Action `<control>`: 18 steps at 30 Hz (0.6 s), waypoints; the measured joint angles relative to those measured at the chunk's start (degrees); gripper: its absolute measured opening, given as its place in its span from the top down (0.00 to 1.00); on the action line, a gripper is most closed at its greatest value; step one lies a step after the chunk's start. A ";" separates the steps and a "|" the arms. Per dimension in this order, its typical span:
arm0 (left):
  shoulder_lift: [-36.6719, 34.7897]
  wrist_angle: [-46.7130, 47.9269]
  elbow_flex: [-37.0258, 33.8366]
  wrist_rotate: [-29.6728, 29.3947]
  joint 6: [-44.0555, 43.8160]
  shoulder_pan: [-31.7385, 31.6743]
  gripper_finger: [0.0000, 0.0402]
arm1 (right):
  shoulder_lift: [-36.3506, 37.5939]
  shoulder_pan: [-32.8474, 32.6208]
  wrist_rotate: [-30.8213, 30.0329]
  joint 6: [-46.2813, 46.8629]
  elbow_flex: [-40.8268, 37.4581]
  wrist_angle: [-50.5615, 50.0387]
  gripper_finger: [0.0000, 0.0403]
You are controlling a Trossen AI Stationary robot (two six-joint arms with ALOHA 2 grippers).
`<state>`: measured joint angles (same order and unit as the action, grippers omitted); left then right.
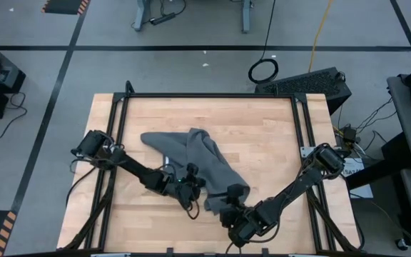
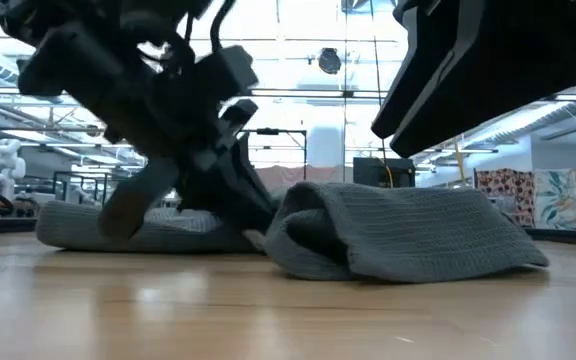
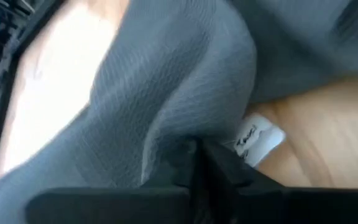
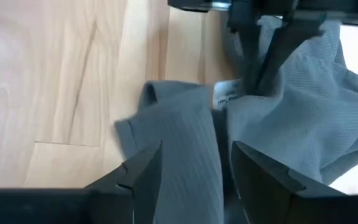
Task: Roll towel into tight, uniform cylinder
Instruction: Roll the gray towel
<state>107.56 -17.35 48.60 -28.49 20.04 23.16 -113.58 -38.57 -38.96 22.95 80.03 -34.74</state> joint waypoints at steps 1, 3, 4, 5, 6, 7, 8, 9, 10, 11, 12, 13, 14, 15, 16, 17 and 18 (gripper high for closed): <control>-0.56 -0.62 0.00 0.00 0.06 0.02 0.97 | 0.00 0.00 -0.09 0.05 0.00 -0.02 0.55; -2.14 -0.60 0.02 0.00 0.43 0.27 0.97 | 0.00 0.00 -0.24 0.08 0.00 -0.13 0.55; -2.98 -0.29 0.02 0.00 0.41 0.52 0.98 | 0.00 0.00 -0.36 0.09 0.00 -0.11 0.55; -4.02 0.21 0.02 0.02 0.21 0.67 0.98 | 0.00 0.00 -0.62 0.10 0.00 -0.11 0.55; -5.00 0.61 0.02 0.18 -0.14 0.87 0.99 | 0.00 0.00 -1.19 0.06 0.00 -0.11 0.55; -6.09 0.85 0.02 0.58 -0.45 0.99 0.99 | 0.00 0.00 -1.86 0.00 0.00 -0.13 0.55; -7.30 1.29 0.03 1.25 -1.13 1.12 0.99 | 0.00 0.00 -2.51 -0.01 0.00 -0.12 0.55; -8.47 2.06 0.04 2.19 -1.93 1.14 0.99 | 0.00 0.06 -3.12 -0.05 0.00 -0.10 0.55; -9.49 2.91 0.04 3.43 -3.08 1.14 0.99 | 0.00 0.23 -3.26 -0.05 0.00 -0.04 0.55; -10.33 3.66 0.07 4.55 -4.40 1.07 0.99 | 0.00 0.38 -3.26 -0.05 0.00 0.12 0.55; -10.99 4.62 0.07 5.66 -5.59 0.89 0.99 | 0.00 0.52 -3.30 -0.05 0.00 0.34 0.55; -11.52 5.60 0.07 6.69 -6.56 0.72 0.99 | 0.00 0.70 -3.30 -0.10 0.00 0.66 0.55; -11.91 6.14 0.05 7.56 -7.51 0.50 0.99 | 0.00 0.87 -3.30 -0.41 0.00 1.15 0.55; -12.14 6.37 0.06 8.30 -8.13 0.43 0.99 | 0.00 1.10 -3.33 -0.85 0.00 1.71 0.55; -12.27 6.35 0.06 8.81 -8.78 0.24 0.99 | 0.00 1.18 -3.28 -1.44 0.00 1.92 0.55; -12.30 6.30 0.07 8.98 -9.15 0.11 0.99 | 0.00 1.38 -3.26 -2.27 0.00 1.92 0.55; -12.30 6.24 0.06 9.31 -9.26 0.07 0.99 | 0.00 1.46 -3.31 -2.90 0.00 1.95 0.55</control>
<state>95.26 -11.11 48.66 -19.19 10.78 23.23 -113.58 -37.10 -42.27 20.05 80.03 -32.79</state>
